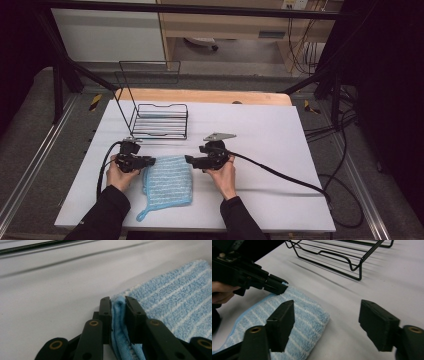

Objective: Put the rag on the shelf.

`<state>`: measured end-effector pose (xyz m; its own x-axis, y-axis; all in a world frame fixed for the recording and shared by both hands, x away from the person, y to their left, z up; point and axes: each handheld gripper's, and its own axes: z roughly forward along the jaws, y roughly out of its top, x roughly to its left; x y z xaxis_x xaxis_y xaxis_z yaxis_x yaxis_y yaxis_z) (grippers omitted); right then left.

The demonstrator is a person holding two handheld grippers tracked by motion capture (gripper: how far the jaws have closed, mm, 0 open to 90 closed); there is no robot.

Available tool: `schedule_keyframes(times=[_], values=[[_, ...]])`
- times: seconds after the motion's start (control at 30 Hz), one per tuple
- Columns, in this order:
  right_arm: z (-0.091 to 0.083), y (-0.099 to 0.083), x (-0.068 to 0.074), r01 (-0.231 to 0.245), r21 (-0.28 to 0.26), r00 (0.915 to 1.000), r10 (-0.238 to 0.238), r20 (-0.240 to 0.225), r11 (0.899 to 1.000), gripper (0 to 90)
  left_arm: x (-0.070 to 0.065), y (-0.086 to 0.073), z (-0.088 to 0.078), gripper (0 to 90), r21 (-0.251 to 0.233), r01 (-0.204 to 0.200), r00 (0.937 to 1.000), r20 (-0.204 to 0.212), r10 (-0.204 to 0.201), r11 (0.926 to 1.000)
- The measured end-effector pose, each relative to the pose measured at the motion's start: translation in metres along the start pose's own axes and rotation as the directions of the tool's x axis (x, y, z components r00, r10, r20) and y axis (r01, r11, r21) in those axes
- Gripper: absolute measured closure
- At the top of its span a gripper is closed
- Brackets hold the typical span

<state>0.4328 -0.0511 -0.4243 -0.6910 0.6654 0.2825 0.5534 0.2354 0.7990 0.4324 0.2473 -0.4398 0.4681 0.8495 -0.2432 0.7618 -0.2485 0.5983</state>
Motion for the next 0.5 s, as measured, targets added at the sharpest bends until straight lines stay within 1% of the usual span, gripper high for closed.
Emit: schedule_keyframes(times=[0.07,0.1,0.13,0.23,0.33,0.43,0.5], values=[[0.011,0.000,-0.002,-0.018,0.012,0.9998,0.019,-0.008,1.000,37.1,0.000,0.000,0.000,76.1,-0.001,-0.003,1.0000,0.001,0.003,1.0000],[0.020,-0.001,-0.003,-0.027,0.035,0.9996,0.027,-0.009,0.999,42.7,0.000,0.000,0.000,76.2,-0.002,-0.004,1.0000,0.001,0.004,1.0000],[0.020,-0.001,-0.003,-0.027,0.035,0.9996,0.027,-0.009,0.999,42.7,0.000,0.000,0.000,76.2,-0.001,-0.006,1.0000,0.002,0.006,1.0000],[0.032,-0.005,-0.003,-0.019,0.071,0.9998,0.020,-0.007,0.997,51.3,0.000,-0.001,0.000,76.2,-0.002,-0.009,1.0000,0.005,0.009,1.0000],[0.037,-0.008,-0.005,-0.028,0.087,0.9995,0.029,-0.010,0.996,59.5,0.000,-0.001,0.000,76.2,-0.007,-0.015,0.9999,0.000,0.015,0.9999],[0.039,-0.009,-0.006,-0.040,0.107,0.9989,0.042,-0.022,0.993,65.6,-0.001,-0.001,0.000,76.1,-0.011,-0.027,0.9996,-0.005,0.027,0.9996],[0.040,-0.009,-0.006,-0.052,0.111,0.9979,0.056,-0.031,0.992,68.7,-0.001,-0.002,0.000,76.0,-0.012,-0.031,0.9995,-0.005,0.031,0.9994]])
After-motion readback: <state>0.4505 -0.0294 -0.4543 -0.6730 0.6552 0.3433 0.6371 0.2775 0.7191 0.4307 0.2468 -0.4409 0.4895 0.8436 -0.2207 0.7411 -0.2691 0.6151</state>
